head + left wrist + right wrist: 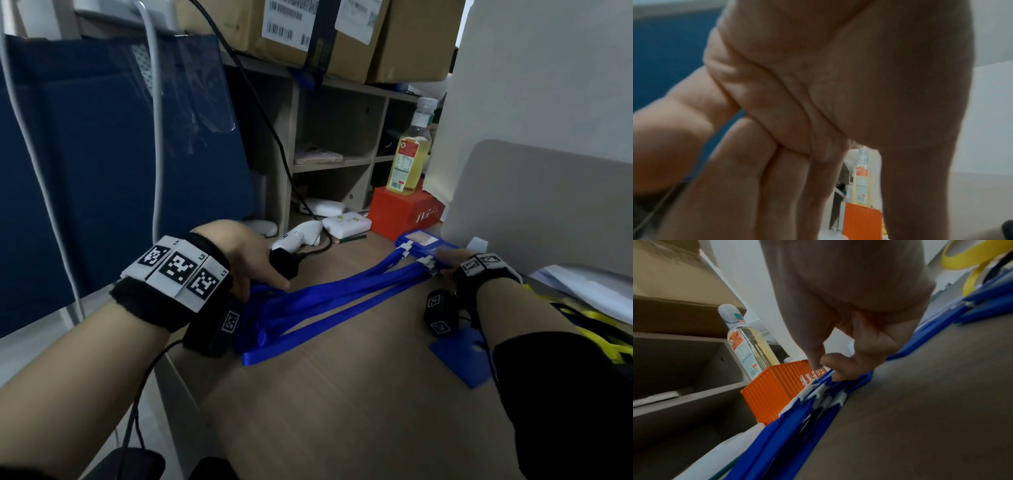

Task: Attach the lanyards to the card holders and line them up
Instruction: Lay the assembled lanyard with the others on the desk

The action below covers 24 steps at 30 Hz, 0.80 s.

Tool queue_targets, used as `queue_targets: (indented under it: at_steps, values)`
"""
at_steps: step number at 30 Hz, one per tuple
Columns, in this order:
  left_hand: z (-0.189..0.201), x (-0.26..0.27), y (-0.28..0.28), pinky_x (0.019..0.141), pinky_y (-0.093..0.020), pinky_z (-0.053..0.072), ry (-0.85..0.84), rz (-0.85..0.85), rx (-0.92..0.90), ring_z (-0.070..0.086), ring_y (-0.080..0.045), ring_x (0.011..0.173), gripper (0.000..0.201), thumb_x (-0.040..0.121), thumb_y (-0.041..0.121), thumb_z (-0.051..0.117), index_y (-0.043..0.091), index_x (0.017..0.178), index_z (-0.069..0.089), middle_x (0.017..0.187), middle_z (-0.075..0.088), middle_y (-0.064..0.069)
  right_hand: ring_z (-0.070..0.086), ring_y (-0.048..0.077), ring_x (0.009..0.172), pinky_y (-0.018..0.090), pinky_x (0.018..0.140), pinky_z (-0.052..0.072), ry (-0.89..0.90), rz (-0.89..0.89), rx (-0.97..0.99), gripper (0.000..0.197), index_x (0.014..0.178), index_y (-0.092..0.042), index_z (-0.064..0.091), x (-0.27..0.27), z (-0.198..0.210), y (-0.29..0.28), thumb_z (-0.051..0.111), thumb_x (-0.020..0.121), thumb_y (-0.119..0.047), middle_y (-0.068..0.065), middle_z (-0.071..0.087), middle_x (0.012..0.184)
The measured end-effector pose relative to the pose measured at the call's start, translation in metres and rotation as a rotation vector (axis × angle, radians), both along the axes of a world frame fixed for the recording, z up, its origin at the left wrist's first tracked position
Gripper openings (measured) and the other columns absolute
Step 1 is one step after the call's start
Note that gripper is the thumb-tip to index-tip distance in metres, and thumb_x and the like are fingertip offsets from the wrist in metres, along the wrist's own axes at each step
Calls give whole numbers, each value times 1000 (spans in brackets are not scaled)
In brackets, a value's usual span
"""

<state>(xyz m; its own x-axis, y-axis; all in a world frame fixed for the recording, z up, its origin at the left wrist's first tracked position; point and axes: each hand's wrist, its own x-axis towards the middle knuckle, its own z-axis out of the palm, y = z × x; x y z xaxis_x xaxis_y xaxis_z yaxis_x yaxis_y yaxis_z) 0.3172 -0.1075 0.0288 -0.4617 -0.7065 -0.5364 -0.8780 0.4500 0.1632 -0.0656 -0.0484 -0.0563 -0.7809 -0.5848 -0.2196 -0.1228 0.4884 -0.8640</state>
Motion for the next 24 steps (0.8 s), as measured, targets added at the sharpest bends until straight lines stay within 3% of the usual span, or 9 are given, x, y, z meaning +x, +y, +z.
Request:
queue_targets:
  at_steps: [4, 6, 8, 9, 12, 15, 17, 21, 24]
  values:
    - [7, -27, 8, 41, -17, 42, 182, -22, -81, 61, -14, 60, 51, 95, 48, 49, 2, 116, 57, 92, 71, -10, 54, 28, 77, 31, 58, 40, -20, -68, 31, 15, 98, -3, 55, 3, 18, 10, 57, 93, -17, 13, 51, 74]
    - [6, -46, 15, 48, -21, 45, 261, -69, -99, 62, -14, 63, 46, 96, 47, 49, 6, 116, 56, 94, 71, -8, 53, 25, 70, 26, 55, 39, 0, -84, -18, 15, 84, -1, 53, 21, 30, 29, 54, 94, -11, 8, 51, 77]
    - [4, -66, 26, 60, -26, 48, 305, -125, -67, 63, -14, 68, 43, 96, 46, 49, 9, 116, 56, 92, 71, -4, 55, 23, 76, 21, 59, 40, 83, 13, -32, 14, 84, -1, 54, 23, 31, 41, 52, 96, -9, 4, 49, 88]
    - [3, -77, 32, 64, -28, 48, 312, -153, -51, 63, -14, 70, 43, 96, 47, 49, 10, 116, 56, 89, 70, -2, 55, 20, 75, 20, 58, 43, 32, 11, -79, 14, 82, -6, 52, 22, 32, 44, 50, 96, -9, 4, 49, 91]
    - [2, -106, 53, 54, -24, 45, 328, -241, -12, 62, -15, 67, 41, 96, 46, 49, 9, 112, 60, 81, 69, -2, 53, 16, 60, 24, 41, 40, -86, -74, -143, 16, 78, -12, 48, 13, 32, 60, 51, 94, -10, 10, 53, 84]
    - [0, -134, 75, 41, -15, 41, 358, -336, 1, 60, -14, 60, 35, 96, 42, 50, 10, 105, 62, 75, 68, -1, 53, 10, 37, 15, 31, 35, -77, -97, -187, 22, 74, -9, 46, 23, 40, 86, 48, 96, -6, 9, 48, 72]
    - [-2, -152, 89, 46, -18, 41, 354, -406, 4, 62, -11, 58, 33, 96, 42, 50, 12, 103, 62, 76, 69, 2, 44, 5, 23, 11, 26, 29, -80, -144, -222, 26, 72, -7, 45, 25, 45, 107, 47, 97, -4, 9, 45, 69]
    - [-10, -182, 116, 57, -22, 46, 323, -575, -31, 68, -12, 78, 41, 92, 51, 53, 14, 108, 63, 98, 70, 4, 40, 3, 21, 10, 27, 27, -43, -196, -187, 22, 74, -9, 45, 26, 53, 153, 46, 96, -4, 4, 53, 48]
    - [-21, -202, 137, 54, -22, 45, 217, -728, -181, 63, -16, 85, 51, 87, 60, 56, 14, 108, 66, 97, 65, 0, 38, 4, 20, 9, 26, 25, -34, -236, -109, 19, 77, -7, 50, 31, 54, 185, 48, 96, -5, 4, 54, 51]
